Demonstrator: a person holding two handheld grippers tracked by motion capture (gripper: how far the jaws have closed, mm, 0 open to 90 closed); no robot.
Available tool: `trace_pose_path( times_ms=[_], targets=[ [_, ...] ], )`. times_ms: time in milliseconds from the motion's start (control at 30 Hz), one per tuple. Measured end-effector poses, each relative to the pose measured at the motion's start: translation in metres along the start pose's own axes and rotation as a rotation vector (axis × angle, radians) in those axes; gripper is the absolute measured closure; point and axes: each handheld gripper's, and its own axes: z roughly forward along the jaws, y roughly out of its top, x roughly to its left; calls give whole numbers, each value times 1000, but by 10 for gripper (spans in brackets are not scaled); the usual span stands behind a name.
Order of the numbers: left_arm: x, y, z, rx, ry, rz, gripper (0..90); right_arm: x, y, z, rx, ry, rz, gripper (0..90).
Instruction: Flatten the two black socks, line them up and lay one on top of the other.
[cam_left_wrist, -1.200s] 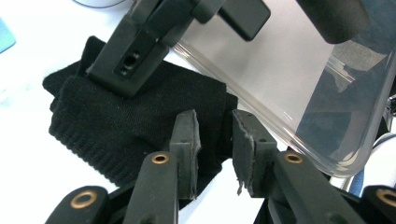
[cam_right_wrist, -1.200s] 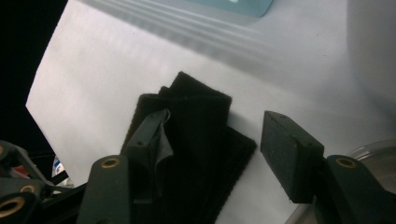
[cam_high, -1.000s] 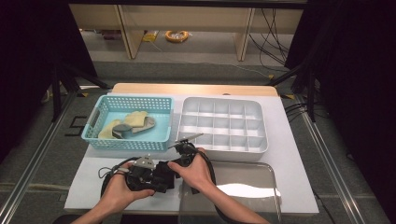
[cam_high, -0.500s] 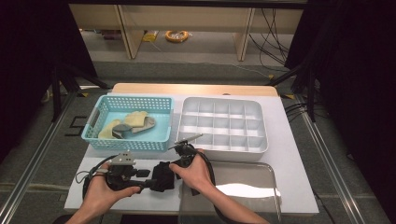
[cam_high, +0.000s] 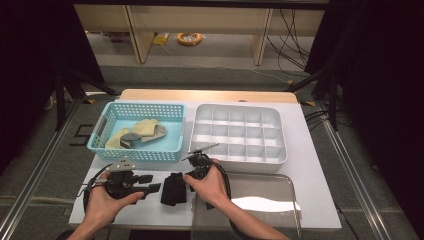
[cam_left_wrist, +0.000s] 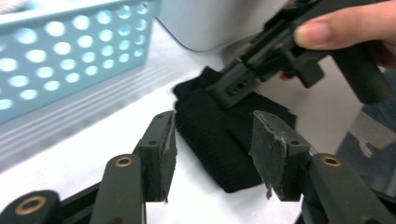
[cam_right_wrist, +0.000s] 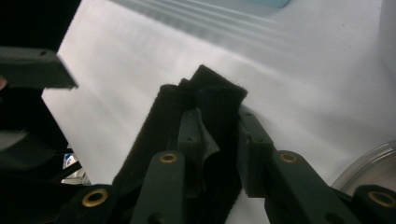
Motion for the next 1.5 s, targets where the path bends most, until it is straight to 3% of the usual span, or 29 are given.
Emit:
trace_pose_path(
  times_ms=[167,200,300,433,500,533,633,700,733,1267,1367,1500],
  targets=[
    [4,-1,0,-20,9,-17,477,3,1,-8,-38,13,-22,751],
    [4,-2,0,-30,8,-22,477,4,1,-10,-42,0,-4,751],
    [6,-2,0,-39,11,-31,475,3,2,-16,-62,9,-23,752],
    [6,-4,0,-52,26,-40,472,5,6,-27,-89,12,-13,752],
    [8,-4,0,-54,25,-37,470,5,7,-32,-107,-9,-8,752],
    [8,-4,1,-53,24,-35,469,6,7,-36,-96,15,-3,751],
    [8,-6,3,-62,34,-33,459,5,7,-40,-126,9,-21,752],
    [8,-6,4,-57,34,-31,453,6,6,-44,-130,0,-5,751],
    [8,-7,5,-66,39,-29,449,5,6,-45,-152,4,-36,751],
    [13,-9,7,-65,44,-30,430,9,8,-66,-199,43,-23,751],
    [12,-9,7,-67,43,-31,431,9,9,-68,-217,22,-35,751],
    [12,-10,7,-70,47,-26,432,9,9,-70,-216,50,-33,751]
  ],
)
